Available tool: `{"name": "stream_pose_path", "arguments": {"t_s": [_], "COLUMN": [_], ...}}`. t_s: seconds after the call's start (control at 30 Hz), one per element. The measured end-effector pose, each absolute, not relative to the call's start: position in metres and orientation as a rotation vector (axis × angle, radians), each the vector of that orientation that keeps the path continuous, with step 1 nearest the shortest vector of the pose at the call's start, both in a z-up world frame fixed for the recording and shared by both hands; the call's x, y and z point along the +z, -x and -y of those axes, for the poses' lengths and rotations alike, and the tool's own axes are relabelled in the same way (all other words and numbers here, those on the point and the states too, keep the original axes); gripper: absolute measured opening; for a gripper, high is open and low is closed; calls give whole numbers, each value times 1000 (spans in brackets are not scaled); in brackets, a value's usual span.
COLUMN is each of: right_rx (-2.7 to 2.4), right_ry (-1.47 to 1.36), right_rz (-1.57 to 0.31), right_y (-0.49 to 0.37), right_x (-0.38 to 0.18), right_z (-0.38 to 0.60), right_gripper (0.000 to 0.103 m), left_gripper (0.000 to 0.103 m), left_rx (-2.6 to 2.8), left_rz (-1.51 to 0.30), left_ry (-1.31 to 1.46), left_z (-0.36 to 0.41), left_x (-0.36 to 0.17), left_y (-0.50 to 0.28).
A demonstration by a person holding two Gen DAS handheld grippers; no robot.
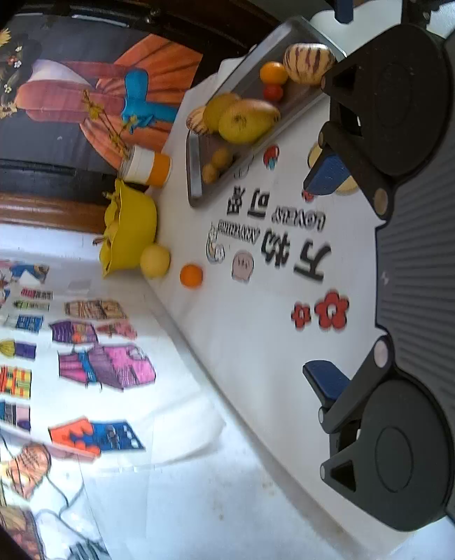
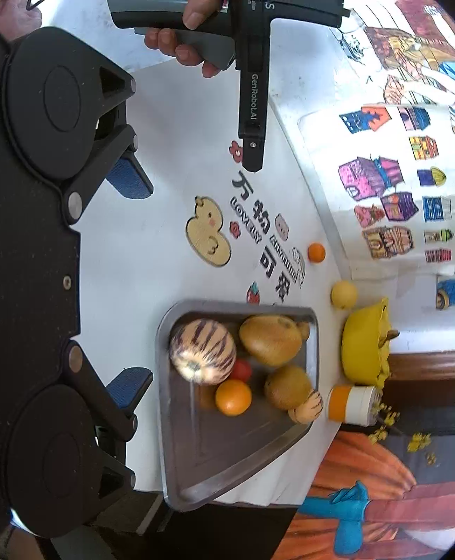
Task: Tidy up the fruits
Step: 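Withdraw both tools toward the small tangerine and yellow lemon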
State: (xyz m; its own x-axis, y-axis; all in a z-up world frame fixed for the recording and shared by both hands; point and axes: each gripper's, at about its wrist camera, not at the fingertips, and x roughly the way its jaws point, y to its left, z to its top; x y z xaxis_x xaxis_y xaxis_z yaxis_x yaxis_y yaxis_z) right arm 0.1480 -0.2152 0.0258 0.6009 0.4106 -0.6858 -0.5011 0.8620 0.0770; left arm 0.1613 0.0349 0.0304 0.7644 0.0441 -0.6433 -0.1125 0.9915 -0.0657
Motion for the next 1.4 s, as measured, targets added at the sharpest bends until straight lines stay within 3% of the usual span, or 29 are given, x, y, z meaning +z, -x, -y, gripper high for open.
{"name": "stream_pose_path", "arguments": {"t_s": [0.17, 0.37, 0.57, 0.83, 1.03, 1.23, 1.4], "right_rx": [585, 667, 620, 563, 636, 632, 594], "right_ry": [141, 80, 104, 144, 112, 3, 21], "right_rz": [-744, -687, -799, -881, -778, -814, -819], "right_y": [-165, -219, -320, -433, -501, -554, -576], "right_x": [52, 131, 168, 133, 97, 60, 41], "right_z": [198, 175, 136, 79, 50, 36, 25], "right_gripper": [102, 102, 102, 102, 102, 97, 89], "left_gripper": [103, 103, 103, 102, 102, 91, 75], "left_rx": [113, 126, 122, 51, 39, 8, -23], "left_rz": [-697, -655, -614, -642, -654, -650, -632], "left_ry": [96, 84, 176, 190, 236, 321, 336], "left_z": [-54, -65, -71, -62, -67, -75, -78], "left_x": [34, 48, 53, 34, 18, -2, -16], "left_y": [-166, -190, -234, -306, -345, -364, -369]}}
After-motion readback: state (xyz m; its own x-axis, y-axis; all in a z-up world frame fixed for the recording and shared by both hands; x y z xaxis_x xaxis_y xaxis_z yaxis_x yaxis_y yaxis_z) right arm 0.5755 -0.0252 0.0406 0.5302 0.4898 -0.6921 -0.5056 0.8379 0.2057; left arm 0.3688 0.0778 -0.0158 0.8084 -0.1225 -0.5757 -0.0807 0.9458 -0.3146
